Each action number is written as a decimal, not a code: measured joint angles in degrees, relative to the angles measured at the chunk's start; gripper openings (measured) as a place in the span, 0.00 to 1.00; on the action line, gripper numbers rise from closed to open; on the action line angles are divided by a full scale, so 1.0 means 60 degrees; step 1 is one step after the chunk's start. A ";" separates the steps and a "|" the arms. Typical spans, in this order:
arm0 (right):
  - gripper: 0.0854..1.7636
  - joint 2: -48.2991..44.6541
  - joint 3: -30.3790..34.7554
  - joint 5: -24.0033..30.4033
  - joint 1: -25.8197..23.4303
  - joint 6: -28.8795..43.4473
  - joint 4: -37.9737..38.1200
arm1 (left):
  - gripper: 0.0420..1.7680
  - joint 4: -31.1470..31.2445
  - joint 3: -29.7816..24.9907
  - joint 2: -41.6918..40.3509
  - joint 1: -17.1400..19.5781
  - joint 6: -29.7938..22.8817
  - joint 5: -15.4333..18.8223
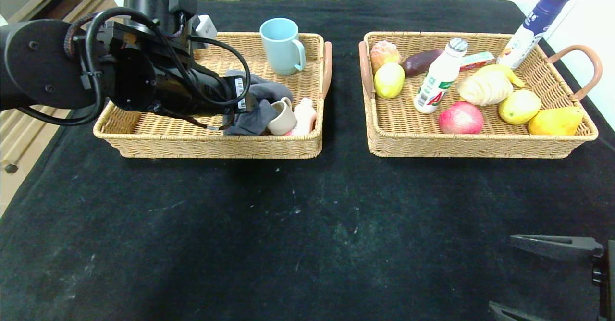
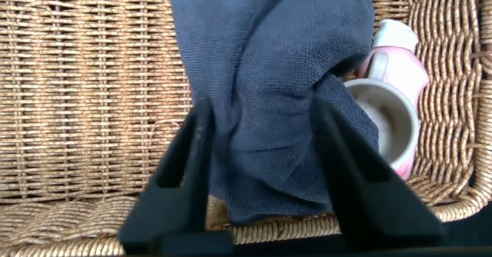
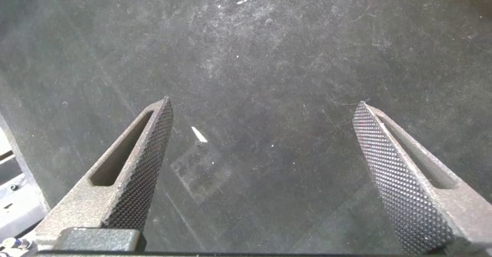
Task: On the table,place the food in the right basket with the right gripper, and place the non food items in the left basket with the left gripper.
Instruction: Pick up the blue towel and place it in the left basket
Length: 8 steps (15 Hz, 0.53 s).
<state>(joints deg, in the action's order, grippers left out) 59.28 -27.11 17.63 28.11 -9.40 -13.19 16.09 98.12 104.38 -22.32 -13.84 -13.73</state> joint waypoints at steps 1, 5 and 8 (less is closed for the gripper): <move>0.97 -0.0004 0.0000 0.0002 0.0000 0.0000 0.0004 | 0.60 0.0004 -0.0008 -0.0008 -0.0008 0.0024 -0.0016; 0.97 -0.0004 -0.0006 0.0000 0.0000 0.0014 0.0000 | 0.75 0.0041 -0.0069 -0.0081 -0.0014 0.0018 -0.0077; 0.97 -0.0030 -0.0006 0.0000 0.0000 0.0010 0.0004 | 0.82 0.0098 -0.0201 -0.0248 -0.0014 0.0061 -0.0085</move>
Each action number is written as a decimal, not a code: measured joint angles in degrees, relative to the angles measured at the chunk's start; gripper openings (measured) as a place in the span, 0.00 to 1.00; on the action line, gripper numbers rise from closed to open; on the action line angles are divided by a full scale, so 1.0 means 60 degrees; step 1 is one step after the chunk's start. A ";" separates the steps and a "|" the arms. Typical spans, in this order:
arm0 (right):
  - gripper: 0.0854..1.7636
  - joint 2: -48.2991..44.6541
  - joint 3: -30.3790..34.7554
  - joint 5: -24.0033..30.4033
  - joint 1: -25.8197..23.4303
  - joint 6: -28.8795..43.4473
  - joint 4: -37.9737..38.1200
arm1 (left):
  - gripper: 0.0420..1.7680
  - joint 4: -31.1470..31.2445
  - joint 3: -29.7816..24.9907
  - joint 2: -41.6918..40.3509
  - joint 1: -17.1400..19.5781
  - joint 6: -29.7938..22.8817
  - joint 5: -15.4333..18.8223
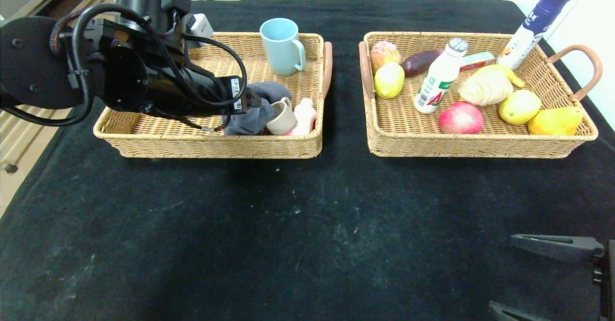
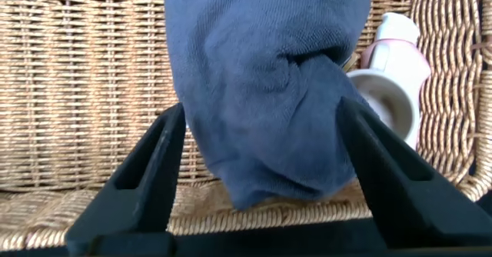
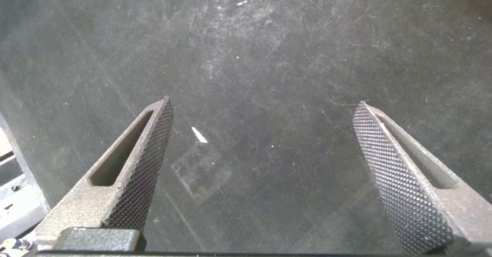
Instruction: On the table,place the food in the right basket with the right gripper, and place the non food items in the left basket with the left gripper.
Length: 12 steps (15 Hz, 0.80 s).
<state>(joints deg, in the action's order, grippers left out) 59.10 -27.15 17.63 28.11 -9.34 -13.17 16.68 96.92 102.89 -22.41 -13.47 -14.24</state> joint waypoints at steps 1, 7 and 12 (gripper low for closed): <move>0.97 -0.0024 0.0000 0.0002 0.0008 0.0004 0.0000 | 0.83 0.0004 -0.0028 -0.0051 0.0000 0.0000 -0.0018; 0.97 -0.0240 -0.0087 0.0002 -0.0051 0.0047 0.0000 | 0.91 -0.0053 -0.1048 -0.0853 -0.0120 0.0000 -0.0037; 0.97 -0.0333 -0.0354 -0.0030 -0.0579 0.0059 0.0000 | 0.94 -0.0069 -0.3103 -0.2714 -0.0892 0.0307 -0.0124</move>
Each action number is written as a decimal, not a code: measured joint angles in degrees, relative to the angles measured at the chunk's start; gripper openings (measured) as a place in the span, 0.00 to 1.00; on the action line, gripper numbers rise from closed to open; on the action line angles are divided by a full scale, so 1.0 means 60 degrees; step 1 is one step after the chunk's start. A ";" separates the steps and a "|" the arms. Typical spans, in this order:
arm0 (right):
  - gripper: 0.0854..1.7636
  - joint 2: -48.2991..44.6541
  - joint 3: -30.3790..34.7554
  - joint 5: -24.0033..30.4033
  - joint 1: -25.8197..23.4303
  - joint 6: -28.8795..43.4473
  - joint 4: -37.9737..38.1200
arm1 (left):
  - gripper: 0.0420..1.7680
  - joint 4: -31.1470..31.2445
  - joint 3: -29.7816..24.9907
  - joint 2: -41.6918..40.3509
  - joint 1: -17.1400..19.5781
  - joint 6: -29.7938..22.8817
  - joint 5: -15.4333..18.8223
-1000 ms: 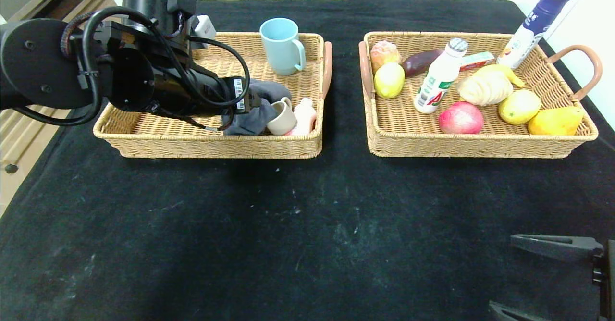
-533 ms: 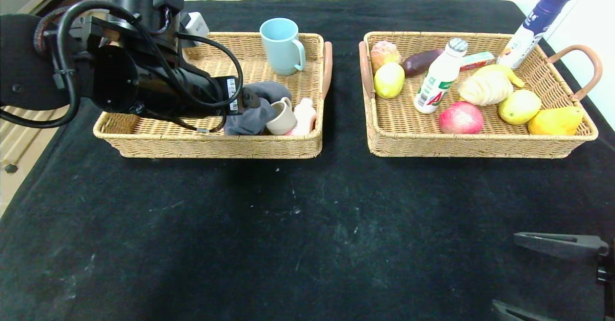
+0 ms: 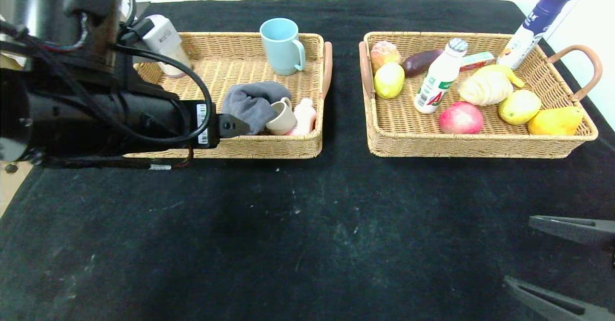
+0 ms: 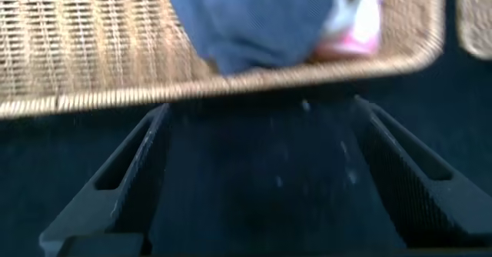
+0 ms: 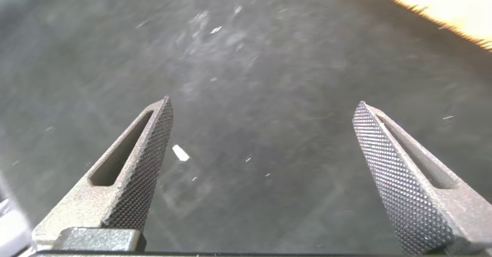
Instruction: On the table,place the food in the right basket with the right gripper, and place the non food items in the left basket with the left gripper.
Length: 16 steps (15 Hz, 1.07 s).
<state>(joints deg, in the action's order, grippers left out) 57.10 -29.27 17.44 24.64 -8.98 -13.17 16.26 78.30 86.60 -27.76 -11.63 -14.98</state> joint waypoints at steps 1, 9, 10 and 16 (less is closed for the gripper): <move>0.97 -0.0012 -0.0083 0.0004 -0.0152 0.0006 0.0000 | 0.94 0.0045 -0.0366 -0.0449 -0.0201 0.0039 -0.0020; 0.97 -0.1276 -0.1455 -0.0410 -0.1319 0.0014 0.1829 | 0.96 0.0018 -0.3578 -0.4760 -0.0412 0.1113 0.0376; 0.97 -0.1619 -0.1644 -0.0754 -0.1345 0.0014 0.2450 | 0.96 0.0051 -0.3885 -0.5264 -0.0205 0.1355 0.0583; 0.97 -0.4238 -0.2481 -0.2072 -0.1558 0.0028 0.6485 | 0.96 0.0437 -0.5366 -0.8284 0.2013 0.2430 0.2712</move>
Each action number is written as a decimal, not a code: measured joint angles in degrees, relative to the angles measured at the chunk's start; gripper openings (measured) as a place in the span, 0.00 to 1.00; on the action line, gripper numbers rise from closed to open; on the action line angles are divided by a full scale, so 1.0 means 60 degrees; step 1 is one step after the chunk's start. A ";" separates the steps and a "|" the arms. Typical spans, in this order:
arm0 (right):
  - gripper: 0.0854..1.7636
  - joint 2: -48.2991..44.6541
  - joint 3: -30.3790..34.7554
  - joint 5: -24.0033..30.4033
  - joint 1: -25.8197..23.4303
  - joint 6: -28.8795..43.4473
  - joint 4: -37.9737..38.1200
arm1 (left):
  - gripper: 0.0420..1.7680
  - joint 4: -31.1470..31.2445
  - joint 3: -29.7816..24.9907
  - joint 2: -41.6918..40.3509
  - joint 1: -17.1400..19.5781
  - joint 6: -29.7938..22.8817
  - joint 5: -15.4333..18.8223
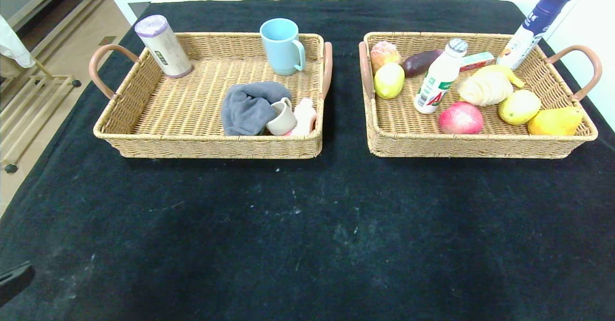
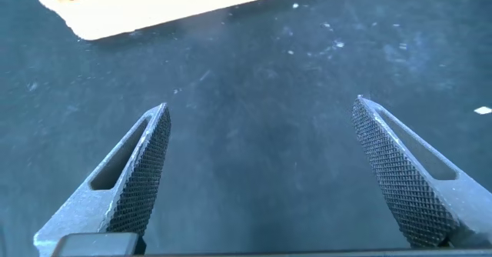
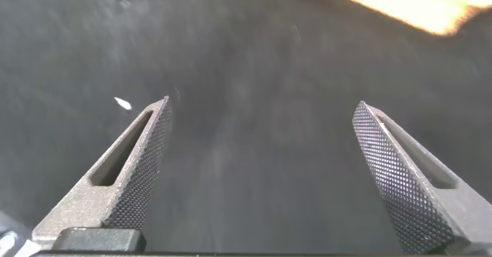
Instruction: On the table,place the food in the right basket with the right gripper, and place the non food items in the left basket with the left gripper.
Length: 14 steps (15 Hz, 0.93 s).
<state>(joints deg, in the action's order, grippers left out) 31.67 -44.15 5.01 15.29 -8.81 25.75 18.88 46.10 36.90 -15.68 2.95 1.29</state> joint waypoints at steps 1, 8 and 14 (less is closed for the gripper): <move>0.97 -0.0392 -0.0219 -0.0165 -0.0211 0.0008 0.0508 | 0.96 0.0325 0.0014 -0.0482 0.0427 0.0026 0.0551; 0.97 -0.2532 -0.1859 -0.0408 -0.1971 -0.0008 0.3155 | 0.97 0.3123 0.1861 -0.2830 0.2749 0.0085 0.2810; 0.97 -0.3868 -0.0685 -0.0303 -0.2412 0.0000 0.3210 | 0.97 0.3448 0.1140 -0.4204 0.2804 0.0091 0.3086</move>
<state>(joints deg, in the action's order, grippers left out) 8.46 -48.26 3.19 0.82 -8.81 45.01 39.57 52.94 11.68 1.15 3.50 19.81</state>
